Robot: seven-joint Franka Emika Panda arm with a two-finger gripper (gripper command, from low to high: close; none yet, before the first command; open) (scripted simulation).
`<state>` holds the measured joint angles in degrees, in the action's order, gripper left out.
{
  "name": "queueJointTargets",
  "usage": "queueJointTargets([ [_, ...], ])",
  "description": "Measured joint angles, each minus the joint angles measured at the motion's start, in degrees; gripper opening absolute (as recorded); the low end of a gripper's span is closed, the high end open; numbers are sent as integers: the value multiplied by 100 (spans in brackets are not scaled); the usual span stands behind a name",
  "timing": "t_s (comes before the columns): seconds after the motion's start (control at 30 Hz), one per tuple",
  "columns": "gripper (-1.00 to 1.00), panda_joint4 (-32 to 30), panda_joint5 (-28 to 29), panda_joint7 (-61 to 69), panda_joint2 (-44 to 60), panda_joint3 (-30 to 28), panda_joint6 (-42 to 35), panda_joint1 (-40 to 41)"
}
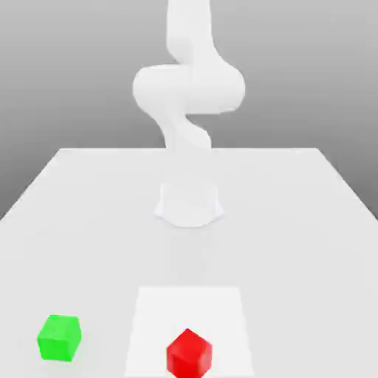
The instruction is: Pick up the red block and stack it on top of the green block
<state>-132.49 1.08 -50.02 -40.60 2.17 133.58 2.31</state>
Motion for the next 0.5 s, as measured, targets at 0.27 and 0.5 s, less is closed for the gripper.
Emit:
queueJointTargets([
  [0.27,0,-229,442,-1422,1705,574,580,605],
  [0.5,0,-424,801,-2625,3168,799,1073,873],
])
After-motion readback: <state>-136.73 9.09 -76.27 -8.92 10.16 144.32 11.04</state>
